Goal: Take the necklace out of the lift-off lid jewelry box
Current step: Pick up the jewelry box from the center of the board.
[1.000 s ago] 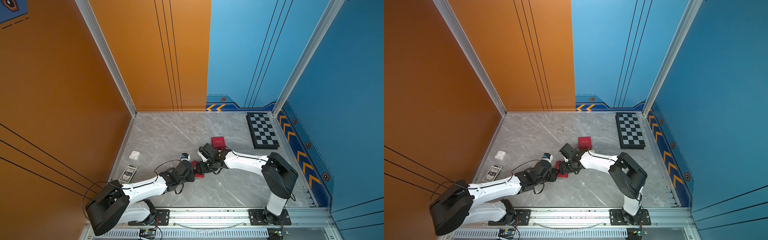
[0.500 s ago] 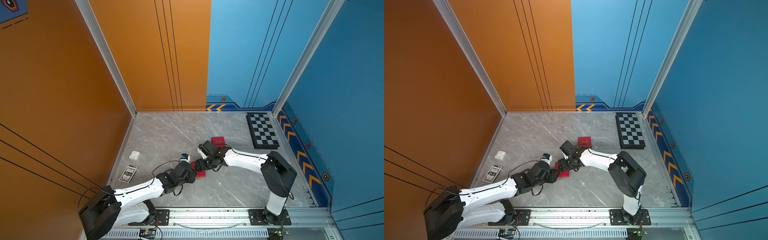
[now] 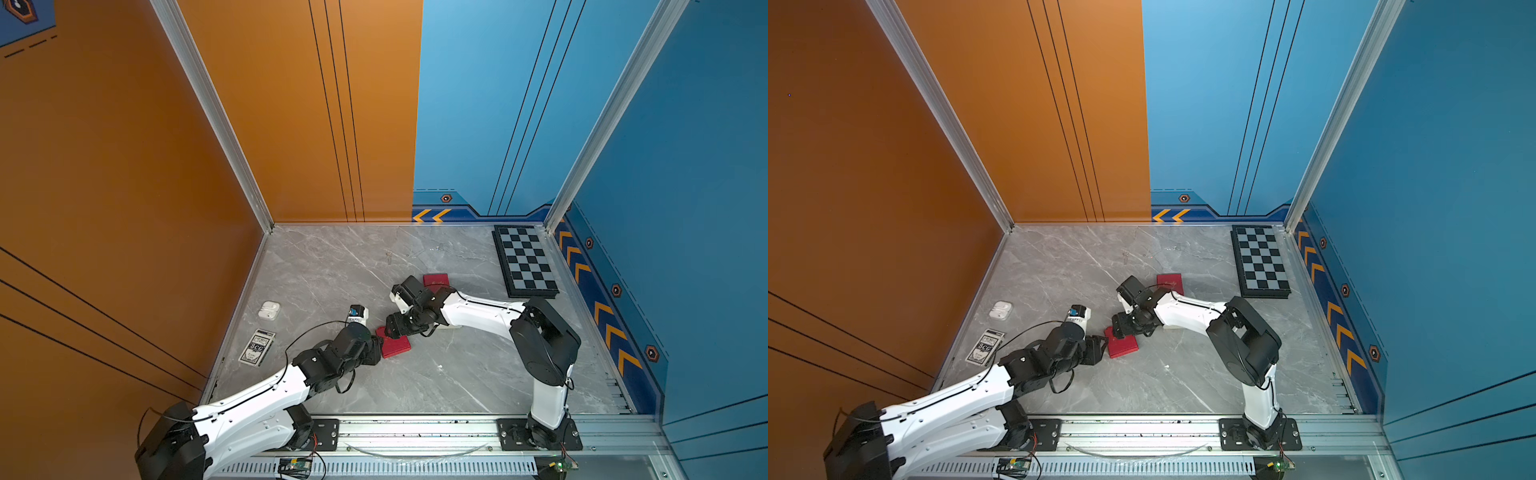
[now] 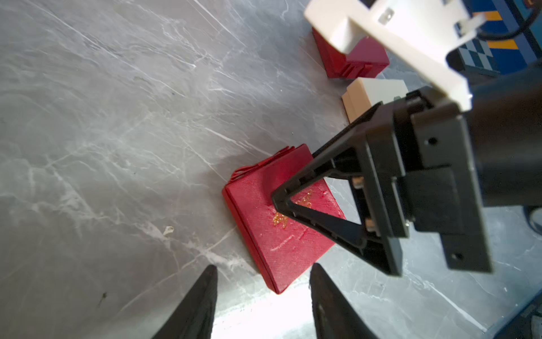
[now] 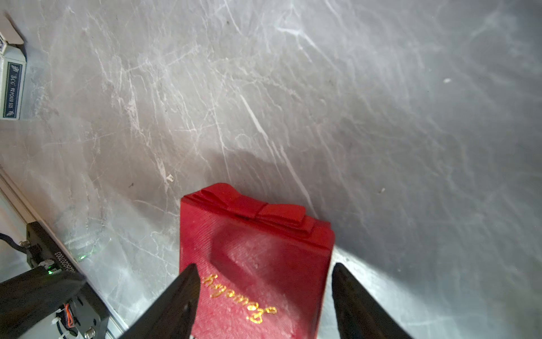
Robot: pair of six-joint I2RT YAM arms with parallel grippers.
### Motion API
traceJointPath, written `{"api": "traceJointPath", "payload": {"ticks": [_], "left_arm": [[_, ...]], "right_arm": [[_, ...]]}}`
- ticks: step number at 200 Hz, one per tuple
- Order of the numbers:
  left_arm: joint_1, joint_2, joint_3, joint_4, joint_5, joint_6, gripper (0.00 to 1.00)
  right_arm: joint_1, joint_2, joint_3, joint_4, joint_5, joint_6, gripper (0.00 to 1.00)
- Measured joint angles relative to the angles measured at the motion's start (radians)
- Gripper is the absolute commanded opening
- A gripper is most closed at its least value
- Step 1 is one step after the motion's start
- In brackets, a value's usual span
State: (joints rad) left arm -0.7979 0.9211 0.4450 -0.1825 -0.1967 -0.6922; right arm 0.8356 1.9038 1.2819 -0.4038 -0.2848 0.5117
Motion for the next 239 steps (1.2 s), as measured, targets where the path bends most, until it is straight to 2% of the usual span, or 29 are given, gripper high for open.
{"api": "traceJointPath", "payload": {"ticks": [31,66,115,149,239], "left_arm": [[0.066,-0.031,0.0,-0.022,-0.005,0.022,0.54],[0.184,-0.057,0.0,-0.028,0.018,0.05,0.55],[0.296,-0.092,-0.008,-0.023,0.086,0.076,0.57],[0.32,-0.097,-0.033,-0.023,0.122,0.078,0.58],[0.329,-0.097,-0.043,-0.017,0.159,0.079,0.59]], "right_arm": [[0.005,-0.045,-0.005,-0.019,0.062,0.0,0.8],[0.056,-0.117,-0.006,-0.05,0.181,0.005,0.86],[0.13,-0.112,0.002,-0.106,0.299,0.031,0.95],[0.163,-0.071,0.039,-0.127,0.347,0.036,1.0],[0.203,0.02,0.101,-0.154,0.381,0.039,1.0]]}}
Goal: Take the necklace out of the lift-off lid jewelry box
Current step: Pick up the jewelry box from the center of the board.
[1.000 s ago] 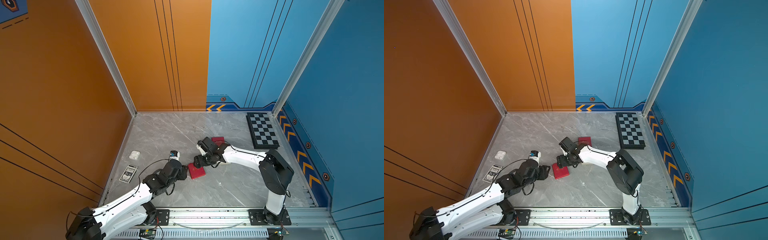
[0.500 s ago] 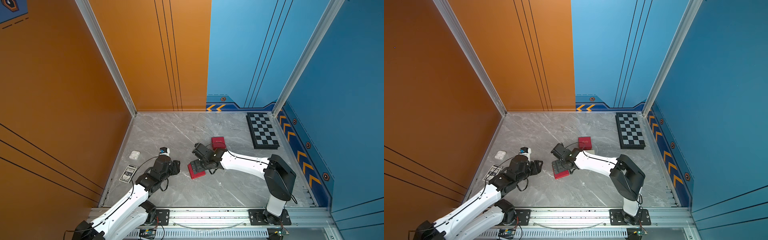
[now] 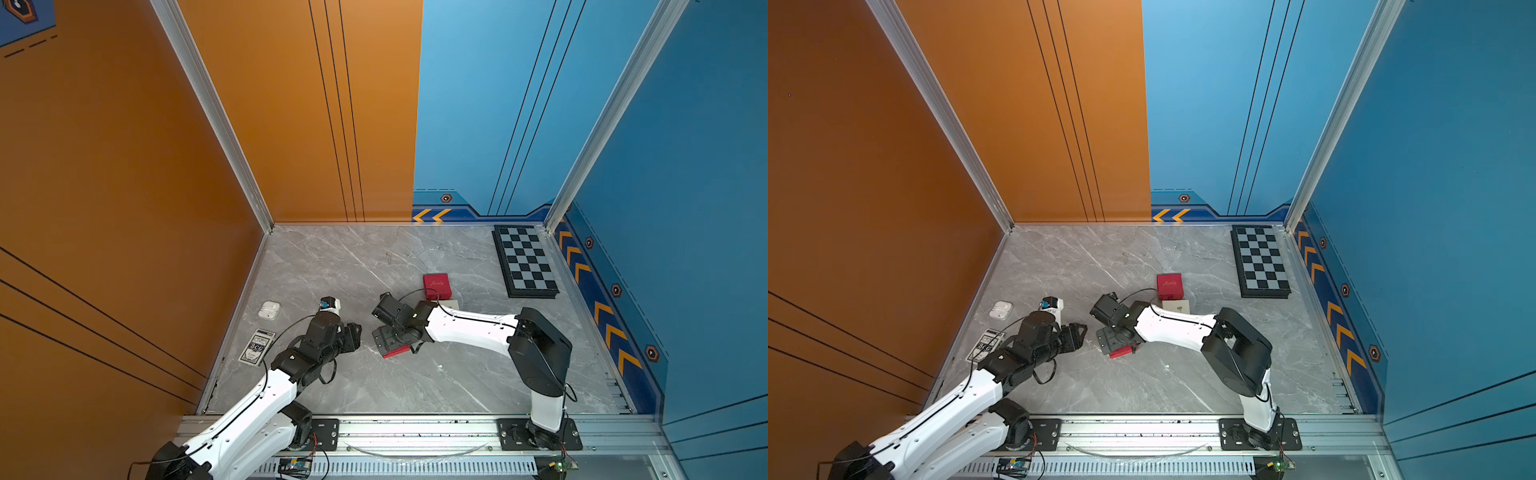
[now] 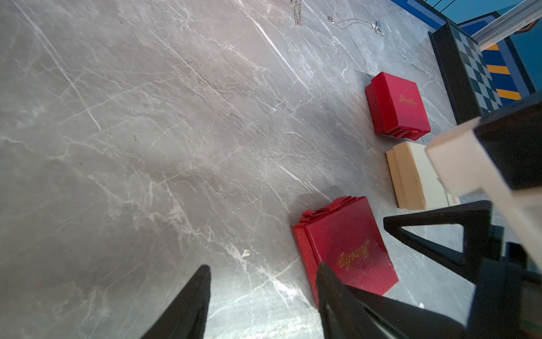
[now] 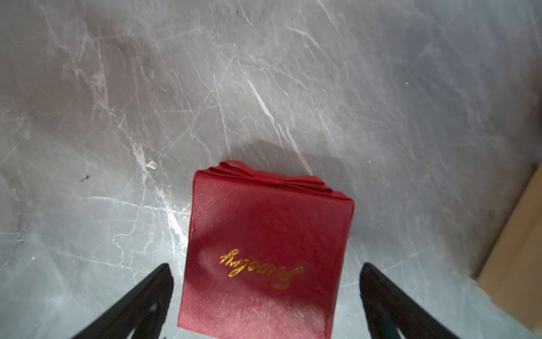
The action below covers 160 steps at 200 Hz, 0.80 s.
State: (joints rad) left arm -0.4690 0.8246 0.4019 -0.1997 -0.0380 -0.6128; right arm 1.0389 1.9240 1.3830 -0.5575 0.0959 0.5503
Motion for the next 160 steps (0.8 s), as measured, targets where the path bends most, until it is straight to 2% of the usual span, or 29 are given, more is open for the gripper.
{"api": "traceJointPath", "payload": {"ticks": [59,160], "left_arm": [[0.005,0.0,-0.004,0.001,0.006,0.0,0.6],[0.005,0.0,-0.004,0.001,0.013,0.0,0.61]], "right_arm": [[0.011,0.025,0.019,-0.021,0.023,0.0,0.99],[0.016,0.049,0.036,-0.027,0.032,0.0,0.9]]}}
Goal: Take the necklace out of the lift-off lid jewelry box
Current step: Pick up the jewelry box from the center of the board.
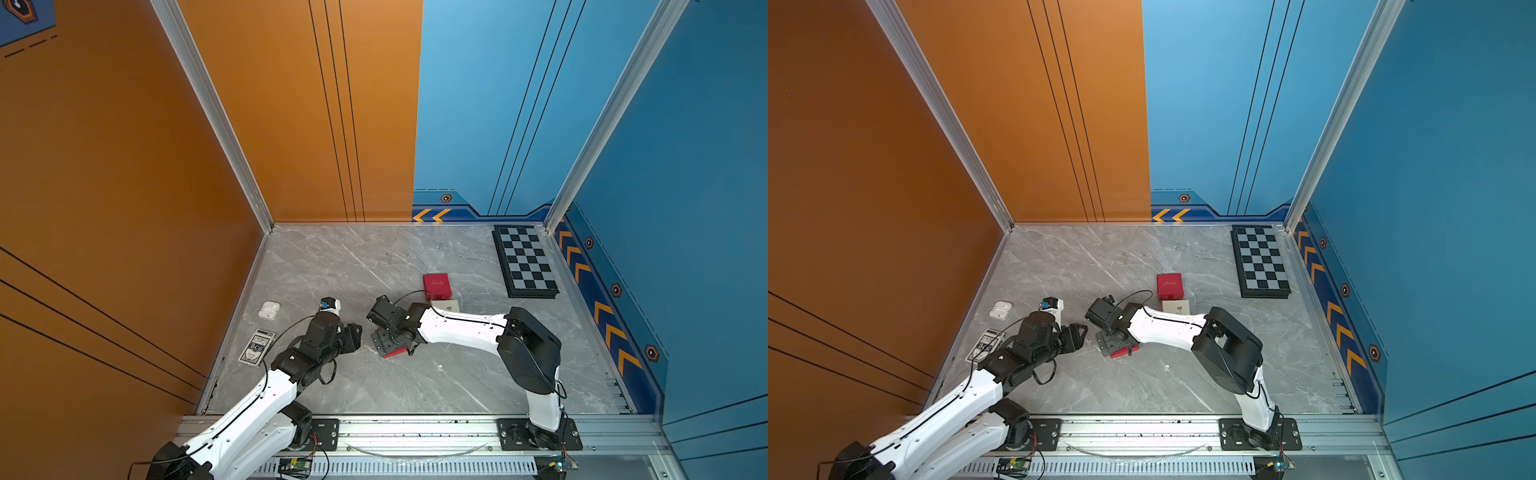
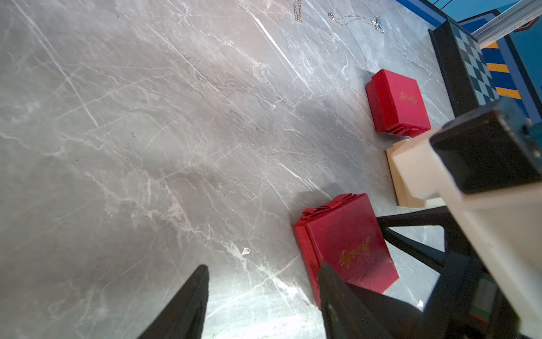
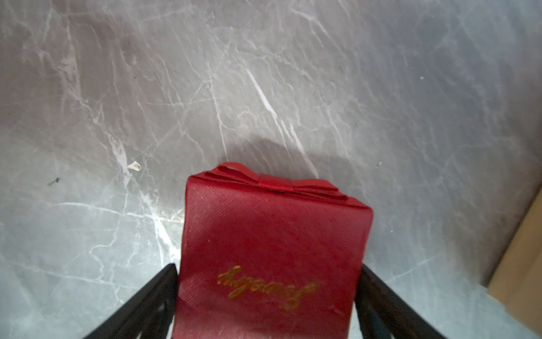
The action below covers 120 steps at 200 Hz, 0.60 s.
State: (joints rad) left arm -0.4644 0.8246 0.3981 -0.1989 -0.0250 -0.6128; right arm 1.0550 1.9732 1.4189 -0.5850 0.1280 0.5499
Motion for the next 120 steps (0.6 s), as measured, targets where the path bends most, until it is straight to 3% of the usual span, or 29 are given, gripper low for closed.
{"api": "traceJointPath", "payload": {"ticks": [120], "left_arm": [[0.0,0.0,-0.005,0.023,0.012,0.007,0.65]], "right_arm": [[-0.009,0.0,0.003,-0.003,-0.021,-0.007,0.84]]}}
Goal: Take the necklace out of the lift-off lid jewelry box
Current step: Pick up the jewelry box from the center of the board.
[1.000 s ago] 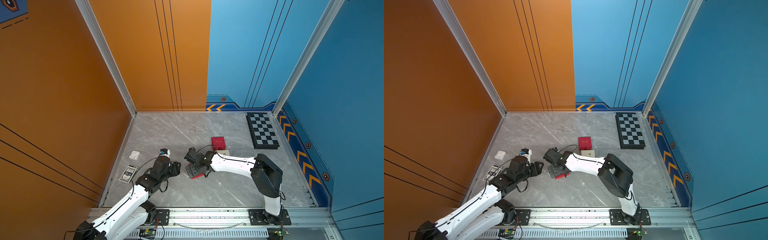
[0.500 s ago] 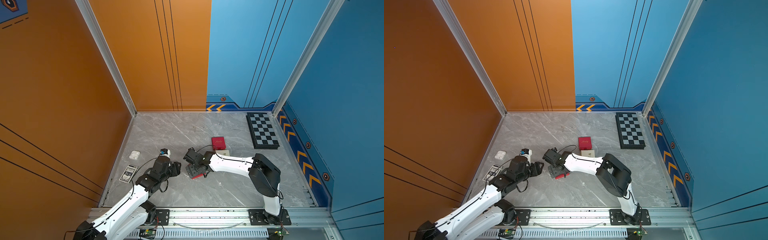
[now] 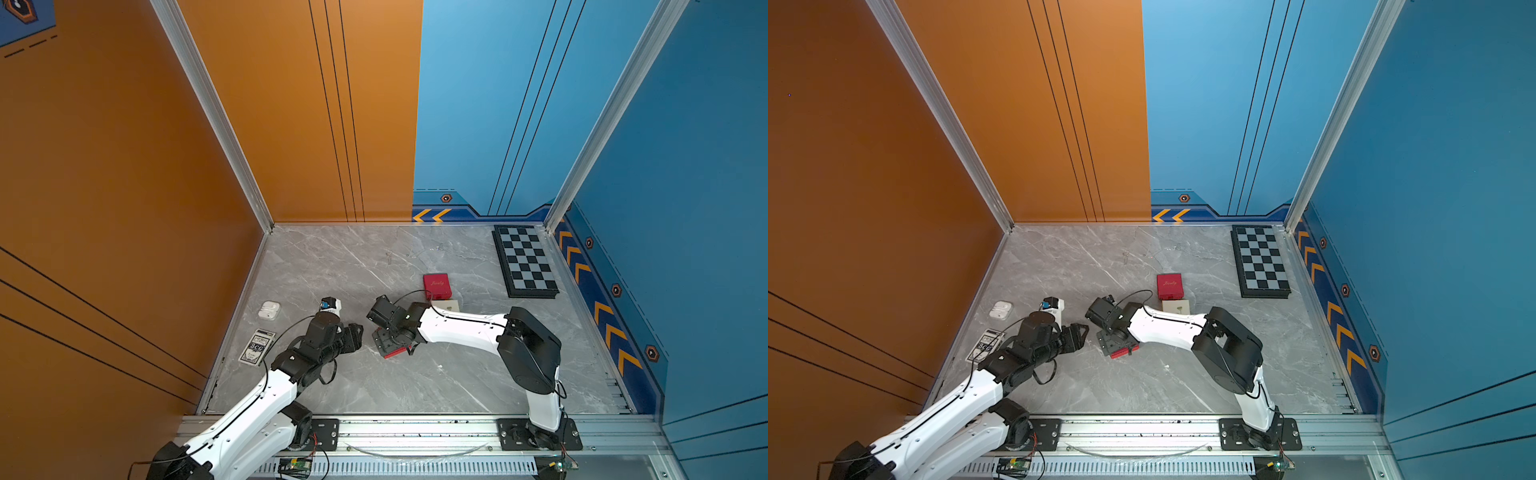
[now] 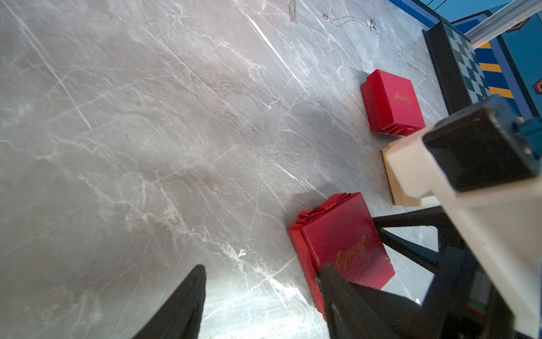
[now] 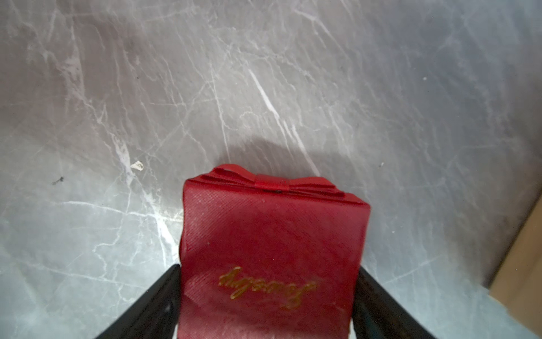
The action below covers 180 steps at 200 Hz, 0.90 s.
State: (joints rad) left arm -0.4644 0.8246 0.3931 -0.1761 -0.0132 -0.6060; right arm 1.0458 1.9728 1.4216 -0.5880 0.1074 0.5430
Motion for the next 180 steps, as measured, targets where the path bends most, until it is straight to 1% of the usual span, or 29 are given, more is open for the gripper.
{"api": "traceJointPath", "payload": {"ticks": [26,51,84,103,150,180], "left_arm": [[0.0,-0.005,0.0,0.011,0.011,0.005,0.66],[0.0,-0.018,-0.005,0.038,0.024,0.008,0.67],[-0.002,-0.037,-0.051,0.106,0.05,0.007,0.69],[-0.011,-0.039,-0.08,0.147,0.079,0.007,0.71],[-0.079,-0.072,-0.128,0.274,0.142,0.012,0.83],[-0.156,-0.112,-0.146,0.335,0.158,0.045,0.85]], "right_arm": [[-0.018,-0.018,-0.007,-0.007,-0.033,-0.011,0.84],[-0.043,-0.068,-0.038,-0.012,-0.063,-0.024,0.84],[-0.085,-0.147,-0.081,-0.02,-0.117,-0.047,0.84],[-0.113,-0.192,-0.108,-0.023,-0.163,-0.06,0.84],[-0.182,-0.311,-0.146,-0.051,-0.289,-0.1,0.84],[-0.206,-0.372,-0.146,-0.093,-0.347,-0.129,0.84]]}}
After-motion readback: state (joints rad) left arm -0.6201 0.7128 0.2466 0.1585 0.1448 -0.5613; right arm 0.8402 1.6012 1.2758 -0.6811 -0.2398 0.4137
